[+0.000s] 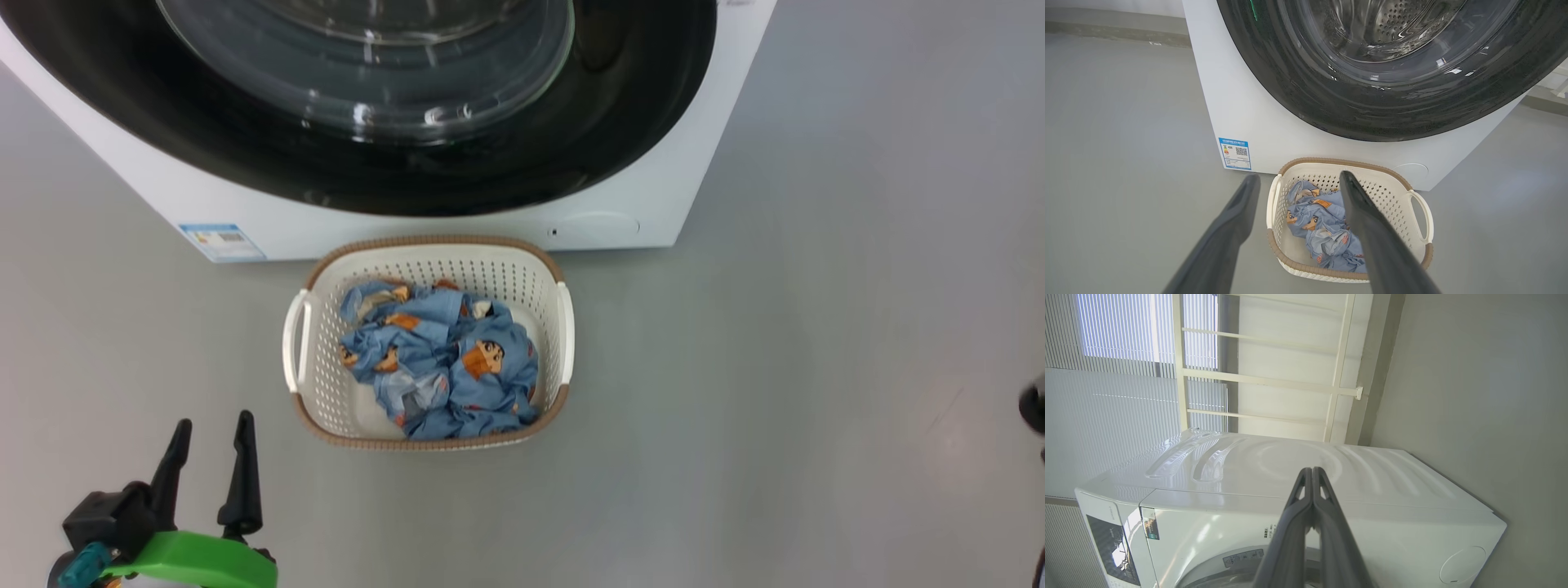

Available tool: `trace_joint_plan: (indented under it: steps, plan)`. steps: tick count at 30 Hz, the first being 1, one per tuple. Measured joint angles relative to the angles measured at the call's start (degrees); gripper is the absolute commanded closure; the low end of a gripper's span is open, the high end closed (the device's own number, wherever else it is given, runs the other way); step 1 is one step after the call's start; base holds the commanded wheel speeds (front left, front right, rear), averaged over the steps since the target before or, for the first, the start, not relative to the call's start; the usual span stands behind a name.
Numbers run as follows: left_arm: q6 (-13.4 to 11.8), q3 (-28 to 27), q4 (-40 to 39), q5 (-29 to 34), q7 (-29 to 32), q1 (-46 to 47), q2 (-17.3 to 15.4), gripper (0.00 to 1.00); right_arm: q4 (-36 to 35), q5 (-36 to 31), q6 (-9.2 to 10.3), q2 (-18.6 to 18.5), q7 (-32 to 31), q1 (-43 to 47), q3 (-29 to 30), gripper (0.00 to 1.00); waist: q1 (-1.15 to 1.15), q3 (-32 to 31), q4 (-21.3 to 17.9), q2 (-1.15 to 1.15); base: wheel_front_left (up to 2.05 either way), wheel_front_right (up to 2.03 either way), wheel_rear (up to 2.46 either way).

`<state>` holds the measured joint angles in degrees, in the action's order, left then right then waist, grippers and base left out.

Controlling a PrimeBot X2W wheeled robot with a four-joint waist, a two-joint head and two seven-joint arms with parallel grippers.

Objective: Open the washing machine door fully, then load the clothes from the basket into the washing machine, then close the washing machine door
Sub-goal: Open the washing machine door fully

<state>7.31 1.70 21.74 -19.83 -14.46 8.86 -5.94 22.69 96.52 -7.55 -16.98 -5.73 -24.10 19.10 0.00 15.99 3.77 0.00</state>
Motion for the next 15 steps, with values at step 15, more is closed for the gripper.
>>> trace_joint_plan:
  steps: [15]
  plan:
    - [0.0,-0.76,-2.35,-0.62,0.0,0.1,-2.47,0.0,-1.75,-0.49,0.0,1.34,-13.57,-17.75,0.26,1.0,0.0,9.13,1.1,0.0,0.0,0.0,0.0]
